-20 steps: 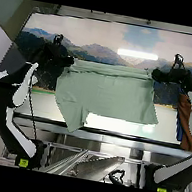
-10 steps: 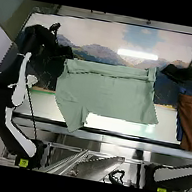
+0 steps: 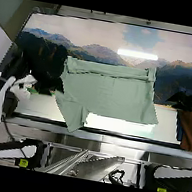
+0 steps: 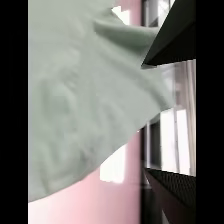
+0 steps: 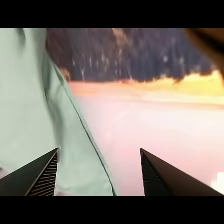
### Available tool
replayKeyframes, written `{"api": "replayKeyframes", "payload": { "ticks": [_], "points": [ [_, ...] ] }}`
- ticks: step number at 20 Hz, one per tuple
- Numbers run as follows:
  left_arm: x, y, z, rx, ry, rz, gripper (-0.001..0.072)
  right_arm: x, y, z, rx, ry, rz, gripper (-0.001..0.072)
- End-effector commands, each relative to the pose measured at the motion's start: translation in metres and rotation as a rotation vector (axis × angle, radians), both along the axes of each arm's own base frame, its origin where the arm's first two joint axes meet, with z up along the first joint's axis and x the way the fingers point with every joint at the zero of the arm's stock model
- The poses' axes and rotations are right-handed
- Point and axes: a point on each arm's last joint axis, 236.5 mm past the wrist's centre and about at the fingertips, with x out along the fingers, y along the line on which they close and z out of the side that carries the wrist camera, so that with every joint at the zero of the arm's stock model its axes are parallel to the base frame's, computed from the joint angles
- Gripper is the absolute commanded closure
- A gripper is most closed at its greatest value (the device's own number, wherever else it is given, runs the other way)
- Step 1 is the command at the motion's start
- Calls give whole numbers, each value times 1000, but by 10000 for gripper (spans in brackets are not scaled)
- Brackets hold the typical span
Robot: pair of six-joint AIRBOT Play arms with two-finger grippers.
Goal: Fold the shirts.
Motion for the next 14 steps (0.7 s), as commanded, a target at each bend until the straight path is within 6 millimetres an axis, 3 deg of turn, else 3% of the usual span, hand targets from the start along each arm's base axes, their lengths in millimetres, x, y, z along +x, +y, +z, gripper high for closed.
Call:
{"api": "replayKeyframes", "payload": {
  "ticks": [1, 3, 5, 6, 7, 10, 12, 14],
  "points": [
    [-94, -35, -46, -150, 115, 165, 2, -16, 2, -11, 23, 4, 52, 153],
    [-104, -52, -63, -229, 66, 257, 2, -12, 0, -12, 11, -13, 49, 153],
    [-99, -51, -77, -213, -18, 306, 2, -12, 0, -13, 9, -14, 49, 153],
    [-92, -51, -79, -206, -53, 320, 4, -12, 0, -13, 9, -18, 54, 153],
    [-81, -51, -80, -209, -91, 344, 63, -11, 0, -13, 7, -20, 53, 153],
    [-50, -57, -80, -203, -147, 330, 73, -9, -2, -14, -2, -27, 48, 153],
    [-31, -60, -81, -197, -160, 295, 435, -11, -2, -14, 1, -21, 53, 153],
    [-13, -63, -76, -209, -169, 263, 692, -17, 3, -14, 16, -1, 68, 153]
  ]
}}
